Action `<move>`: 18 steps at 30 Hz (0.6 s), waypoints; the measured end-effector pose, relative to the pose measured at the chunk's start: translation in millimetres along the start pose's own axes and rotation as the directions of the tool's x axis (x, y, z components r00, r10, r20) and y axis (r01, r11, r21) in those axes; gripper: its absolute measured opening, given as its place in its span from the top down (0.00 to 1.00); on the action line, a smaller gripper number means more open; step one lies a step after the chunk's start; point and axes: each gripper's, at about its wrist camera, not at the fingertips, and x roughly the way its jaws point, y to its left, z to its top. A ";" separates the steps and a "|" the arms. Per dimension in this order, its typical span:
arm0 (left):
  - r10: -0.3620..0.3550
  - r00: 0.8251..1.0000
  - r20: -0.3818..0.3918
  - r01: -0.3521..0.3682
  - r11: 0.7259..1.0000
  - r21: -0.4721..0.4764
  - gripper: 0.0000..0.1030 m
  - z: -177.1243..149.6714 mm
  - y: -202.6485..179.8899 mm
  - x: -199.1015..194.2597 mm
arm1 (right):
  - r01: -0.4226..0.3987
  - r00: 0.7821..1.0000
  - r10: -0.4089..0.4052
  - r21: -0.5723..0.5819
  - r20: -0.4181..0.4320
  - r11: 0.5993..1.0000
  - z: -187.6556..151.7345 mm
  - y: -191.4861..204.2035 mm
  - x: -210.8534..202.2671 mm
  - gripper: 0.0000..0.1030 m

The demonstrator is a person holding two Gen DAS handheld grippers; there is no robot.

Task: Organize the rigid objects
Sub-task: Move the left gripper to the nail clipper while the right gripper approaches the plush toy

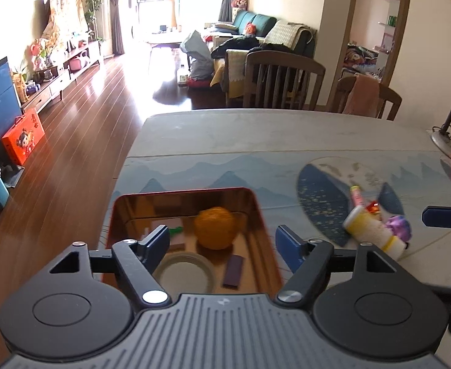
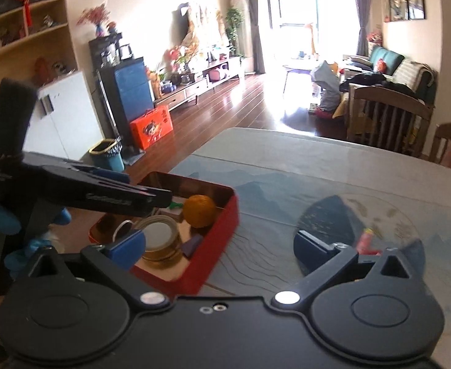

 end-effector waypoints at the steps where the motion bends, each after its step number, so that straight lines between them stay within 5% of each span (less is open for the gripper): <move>1: -0.002 1.000 0.006 0.002 1.000 -0.001 0.23 -1.1 -5.3 -2.6 | 0.003 1.000 -0.003 0.014 0.003 1.000 -3.0 -7.5 -4.7 0.00; 18: -0.068 0.998 -0.007 0.068 0.998 0.012 0.19 -30.2 -104.7 -0.9 | 0.118 0.993 -0.113 0.158 -0.042 0.980 -52.0 -123.2 -48.8 0.00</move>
